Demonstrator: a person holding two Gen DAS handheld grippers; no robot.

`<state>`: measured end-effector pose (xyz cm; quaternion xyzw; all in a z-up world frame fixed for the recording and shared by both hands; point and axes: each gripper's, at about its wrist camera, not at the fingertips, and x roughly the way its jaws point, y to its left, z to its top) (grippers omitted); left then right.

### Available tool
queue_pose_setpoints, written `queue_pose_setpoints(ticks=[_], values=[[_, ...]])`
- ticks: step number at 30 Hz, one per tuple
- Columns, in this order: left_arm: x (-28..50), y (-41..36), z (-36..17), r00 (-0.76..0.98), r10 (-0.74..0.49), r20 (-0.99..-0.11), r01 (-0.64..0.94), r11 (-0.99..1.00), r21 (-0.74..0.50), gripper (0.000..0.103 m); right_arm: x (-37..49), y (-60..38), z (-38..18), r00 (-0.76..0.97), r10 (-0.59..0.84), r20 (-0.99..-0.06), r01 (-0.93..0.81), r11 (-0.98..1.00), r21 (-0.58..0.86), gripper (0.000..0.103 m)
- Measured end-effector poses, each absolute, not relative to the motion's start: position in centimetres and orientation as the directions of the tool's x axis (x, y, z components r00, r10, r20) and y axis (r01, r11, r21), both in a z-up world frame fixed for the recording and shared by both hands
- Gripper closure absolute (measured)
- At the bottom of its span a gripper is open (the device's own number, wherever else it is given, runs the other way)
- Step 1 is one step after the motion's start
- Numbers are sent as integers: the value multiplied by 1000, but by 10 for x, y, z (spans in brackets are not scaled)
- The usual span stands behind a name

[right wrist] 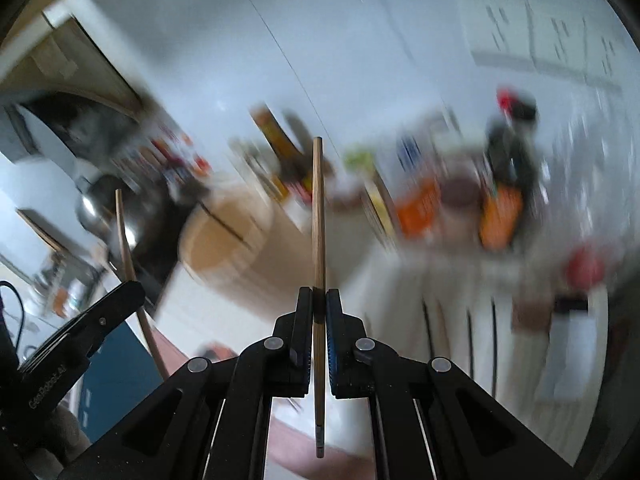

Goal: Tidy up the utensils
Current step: 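Lift both held chopsticks and carry them above the cream holder, then open both tools to drop the chopsticks into the holder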

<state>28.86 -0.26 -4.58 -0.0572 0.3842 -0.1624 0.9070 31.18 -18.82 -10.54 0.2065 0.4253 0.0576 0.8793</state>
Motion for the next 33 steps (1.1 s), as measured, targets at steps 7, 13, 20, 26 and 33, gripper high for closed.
queue_pose_setpoints(ticks=[7,13,20,26,33], values=[[364,18,-1,735,-271,-622,188,962,-197,99,385,-166,-30,751,267,-604,7,911,412,97],[428,36,-25,727,-216,-652,115,974,-194,99,457,-138,-37,753,251,-608,4,922,386,97],[467,38,-70,670,-218,-710,91,973,-214,98,499,-115,-85,705,256,-662,0,933,361,97],[476,39,-106,599,-238,-765,92,969,-229,98,509,-106,-115,661,275,-698,-21,937,349,97],[467,43,-112,554,-281,-784,101,957,-272,97,507,-103,-137,576,314,-755,-52,936,350,96]])
